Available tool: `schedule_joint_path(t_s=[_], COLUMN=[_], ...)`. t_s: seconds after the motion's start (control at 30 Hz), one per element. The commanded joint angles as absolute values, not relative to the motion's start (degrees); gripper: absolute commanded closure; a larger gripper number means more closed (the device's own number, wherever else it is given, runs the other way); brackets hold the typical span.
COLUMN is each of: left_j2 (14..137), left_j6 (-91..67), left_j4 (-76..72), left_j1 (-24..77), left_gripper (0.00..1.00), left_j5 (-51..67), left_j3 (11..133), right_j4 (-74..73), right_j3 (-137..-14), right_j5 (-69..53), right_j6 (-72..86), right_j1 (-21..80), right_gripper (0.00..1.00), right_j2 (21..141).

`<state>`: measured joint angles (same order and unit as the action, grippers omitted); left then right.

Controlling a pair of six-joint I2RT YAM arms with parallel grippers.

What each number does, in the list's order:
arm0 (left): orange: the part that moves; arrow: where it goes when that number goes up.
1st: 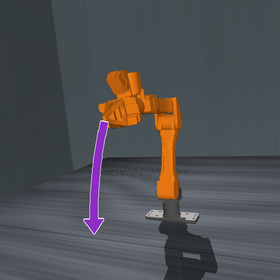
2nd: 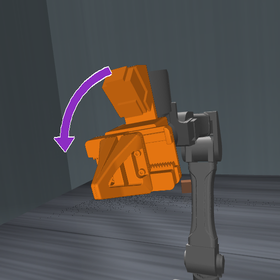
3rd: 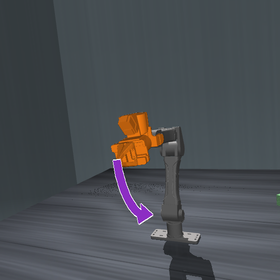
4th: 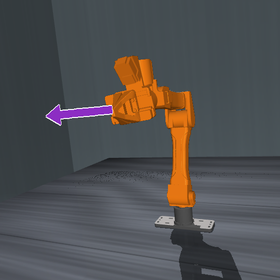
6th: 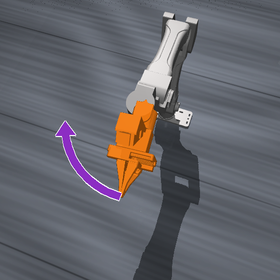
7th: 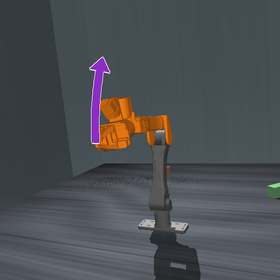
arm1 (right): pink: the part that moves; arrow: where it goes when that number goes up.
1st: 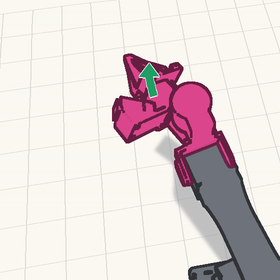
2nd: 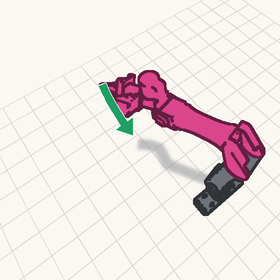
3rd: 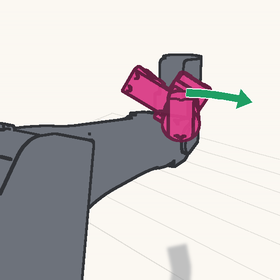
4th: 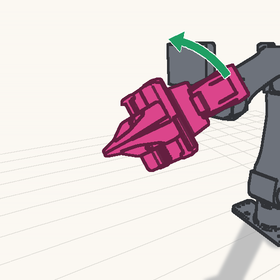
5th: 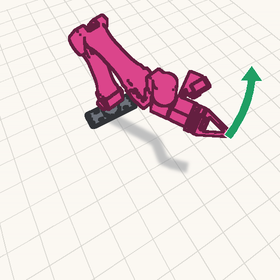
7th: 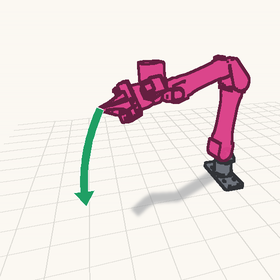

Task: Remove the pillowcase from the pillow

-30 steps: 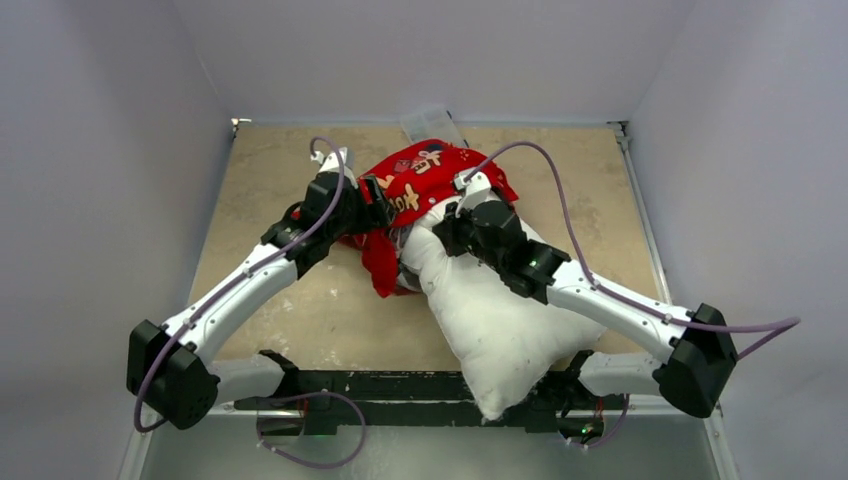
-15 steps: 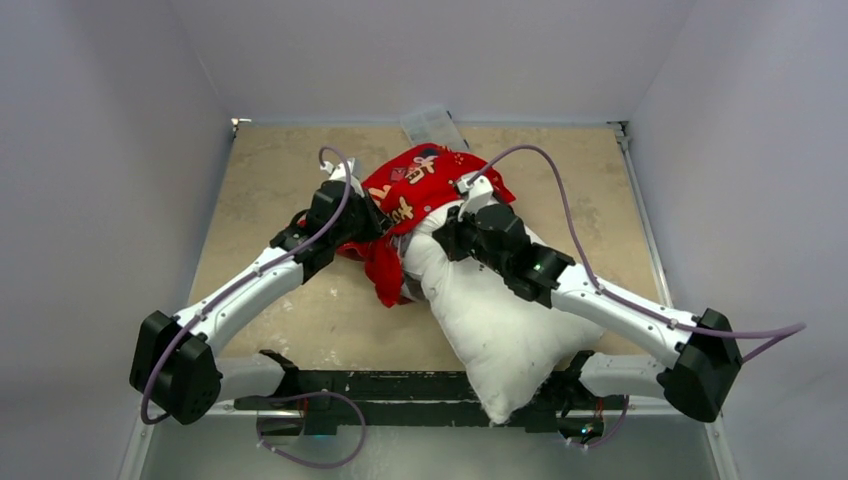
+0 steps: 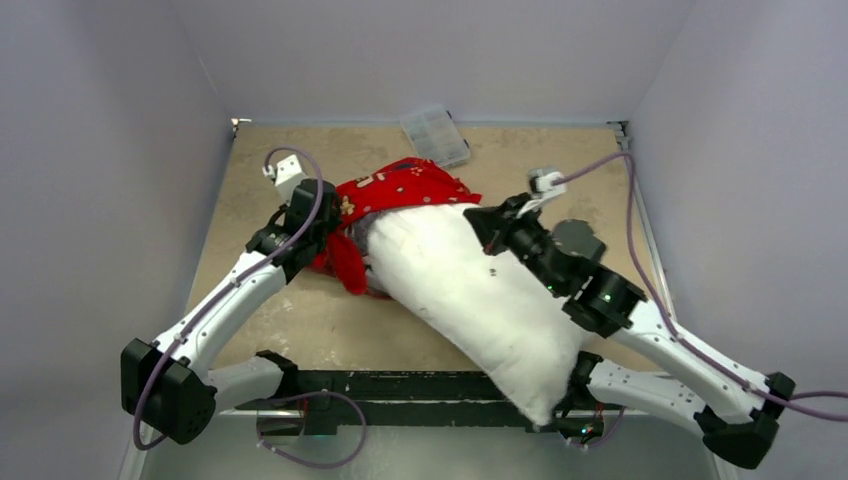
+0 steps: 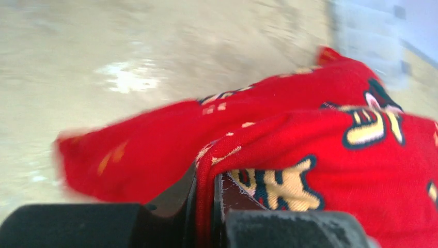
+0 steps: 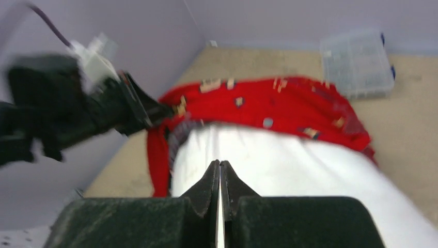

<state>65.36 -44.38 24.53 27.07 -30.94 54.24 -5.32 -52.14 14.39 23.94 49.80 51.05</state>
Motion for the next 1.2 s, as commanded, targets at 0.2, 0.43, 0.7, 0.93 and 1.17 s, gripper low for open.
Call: schedule_joint_path(t_s=[0.2, 0.43, 0.7, 0.93, 1.17], left_j2=[73.9, 79.6, 70.6, 62.2, 57.0], left_j6=[-42.5, -34.7, -32.9, -36.0, -42.3], left_j4=[23.7, 21.9, 28.9, 34.3, 30.3], left_j1=[13.5, 13.5, 15.7, 26.8, 31.7], left_gripper=[1.00, 0.95, 0.12, 0.01, 0.01], left_j5=[-36.8, -24.5, -19.5, -15.7, -7.3], left_j3=[58.7, 69.6, 69.7, 65.0, 52.6], right_j4=[10.1, 11.5, 2.7, -1.7, -1.1], right_j3=[-56.3, -57.1, -60.5, -57.8, -53.1], right_j5=[11.4, 11.9, 12.4, 8.2, 3.2], right_j6=[22.6, 24.2, 28.1, 30.9, 31.6], right_j1=[49.3, 49.2, 42.2, 40.2, 41.1], right_gripper=[1.00, 0.95, 0.30, 0.01, 0.01], right_j2=[45.7, 56.0, 69.4, 70.9, 72.9])
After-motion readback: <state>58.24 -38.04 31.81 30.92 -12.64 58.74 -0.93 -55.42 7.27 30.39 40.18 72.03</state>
